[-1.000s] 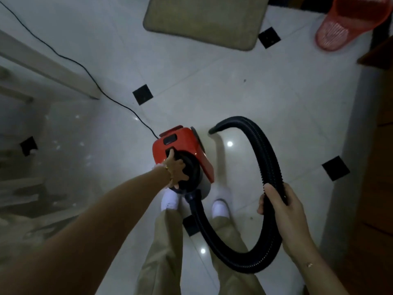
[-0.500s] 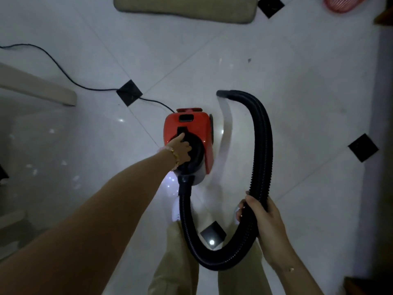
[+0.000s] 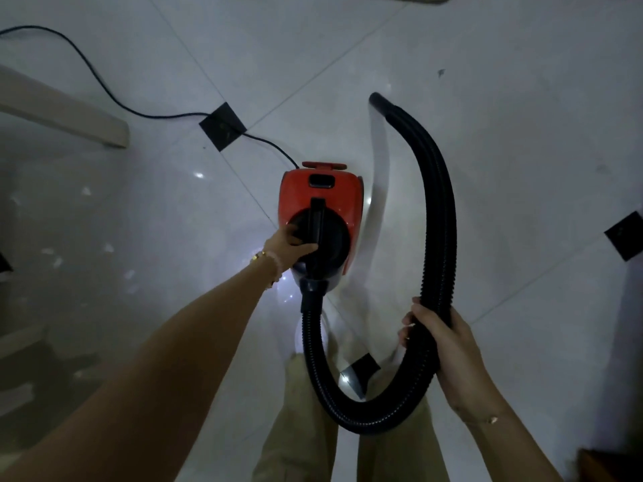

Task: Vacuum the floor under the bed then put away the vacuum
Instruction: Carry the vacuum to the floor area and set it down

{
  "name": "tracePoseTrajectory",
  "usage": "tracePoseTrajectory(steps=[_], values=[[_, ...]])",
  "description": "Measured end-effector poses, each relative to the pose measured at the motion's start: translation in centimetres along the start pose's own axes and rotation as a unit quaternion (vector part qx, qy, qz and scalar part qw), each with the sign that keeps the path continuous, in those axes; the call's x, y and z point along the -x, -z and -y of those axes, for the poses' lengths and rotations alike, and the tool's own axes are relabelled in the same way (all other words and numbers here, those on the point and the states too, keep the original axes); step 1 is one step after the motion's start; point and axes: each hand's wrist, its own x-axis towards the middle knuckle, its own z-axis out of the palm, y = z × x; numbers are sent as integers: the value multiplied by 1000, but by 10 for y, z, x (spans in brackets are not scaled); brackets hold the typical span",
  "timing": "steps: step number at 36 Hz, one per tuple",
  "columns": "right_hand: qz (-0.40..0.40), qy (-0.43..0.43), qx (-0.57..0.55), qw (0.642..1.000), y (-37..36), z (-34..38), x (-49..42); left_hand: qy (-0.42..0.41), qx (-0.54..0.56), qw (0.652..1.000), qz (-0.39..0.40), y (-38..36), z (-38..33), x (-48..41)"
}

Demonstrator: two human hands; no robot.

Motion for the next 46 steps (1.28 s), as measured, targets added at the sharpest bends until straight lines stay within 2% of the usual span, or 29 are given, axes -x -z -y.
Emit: tracePoseTrajectory(steps=[5, 9, 15, 19, 22, 24, 28, 32, 41, 44, 46], values=[[-10, 13, 3, 1000, 1, 1, -11, -5, 86, 996, 7, -16, -9, -2], [-49, 31, 32, 998, 1, 6, -20, -5, 142, 989, 41, -20, -15, -4], [-96, 93, 73, 988, 4, 22, -39, -51, 57, 995, 71, -8, -28, -13], [-65, 68, 48, 994, -3, 27, -48, -69, -70, 989, 110, 17, -42, -20], [-46, 51, 74, 995, -22, 21, -55, -70, -161, 975, 134, 34, -42, -24], [-31, 36, 61, 997, -37, 13, -60, -78, -205, 967, 130, 40, -39, -24], [-3, -27, -33, 999, -69, -8, -73, -104, -254, 956, 107, 47, -33, -29], [-27, -78, -148, 986, -84, -17, -84, -109, -274, 948, 119, 52, -28, -29], [-81, -32, -72, 994, -76, -17, -84, -130, -281, 948, 74, 47, -13, -28], [-93, -40, -62, 993, -76, -23, -79, -163, -259, 952, 27, 41, -19, -27], [-99, -48, -56, 992, -78, -27, -74, -194, -276, 941, -16, 37, -27, -25]])
